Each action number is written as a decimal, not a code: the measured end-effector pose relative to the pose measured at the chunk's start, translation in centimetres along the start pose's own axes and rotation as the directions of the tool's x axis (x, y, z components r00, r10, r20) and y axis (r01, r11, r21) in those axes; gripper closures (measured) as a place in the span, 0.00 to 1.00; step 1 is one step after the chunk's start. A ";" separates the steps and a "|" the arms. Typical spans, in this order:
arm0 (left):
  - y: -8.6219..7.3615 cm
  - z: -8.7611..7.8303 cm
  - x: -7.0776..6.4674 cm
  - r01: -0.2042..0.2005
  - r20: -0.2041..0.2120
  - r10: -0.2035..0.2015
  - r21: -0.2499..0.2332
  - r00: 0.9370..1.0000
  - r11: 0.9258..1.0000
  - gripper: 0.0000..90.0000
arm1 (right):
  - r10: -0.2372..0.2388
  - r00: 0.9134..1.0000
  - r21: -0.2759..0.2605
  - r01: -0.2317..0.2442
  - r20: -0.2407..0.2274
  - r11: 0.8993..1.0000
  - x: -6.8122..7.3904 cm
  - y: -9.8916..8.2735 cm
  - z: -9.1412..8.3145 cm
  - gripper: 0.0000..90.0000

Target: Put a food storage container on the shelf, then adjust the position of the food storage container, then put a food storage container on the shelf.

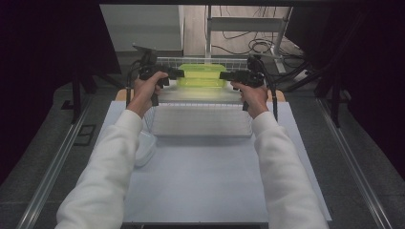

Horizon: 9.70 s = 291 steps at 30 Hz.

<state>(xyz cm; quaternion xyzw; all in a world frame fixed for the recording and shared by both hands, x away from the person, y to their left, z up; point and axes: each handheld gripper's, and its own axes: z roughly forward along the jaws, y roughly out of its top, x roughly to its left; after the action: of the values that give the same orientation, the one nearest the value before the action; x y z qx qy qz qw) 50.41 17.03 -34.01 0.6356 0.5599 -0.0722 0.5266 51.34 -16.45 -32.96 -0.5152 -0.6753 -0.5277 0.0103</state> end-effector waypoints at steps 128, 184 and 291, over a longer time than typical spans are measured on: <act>-12.9 -11.9 12.9 -0.145 -0.412 0.268 0.306 0.871 0.941 0.71 | -0.373 0.923 0.287 0.332 0.100 0.899 -2.7 -22.9 -10.9 0.27; -18.0 -8.7 10.7 -0.143 -0.352 0.317 0.441 0.880 0.886 1.00 | -0.377 0.919 0.293 0.331 0.117 0.897 -2.3 -23.0 -10.6 0.26; -23.7 -4.6 1.4 -0.159 -0.065 0.177 0.218 0.982 0.963 0.35 | -0.278 0.959 0.251 0.255 0.058 0.934 -1.6 -22.1 -10.3 0.31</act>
<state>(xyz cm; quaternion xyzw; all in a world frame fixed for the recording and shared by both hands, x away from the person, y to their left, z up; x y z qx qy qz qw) 29.89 17.07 -46.90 0.7356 0.5147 -0.0598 0.4364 31.03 -23.06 -44.80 -0.4376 -0.7977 -0.4138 -0.0299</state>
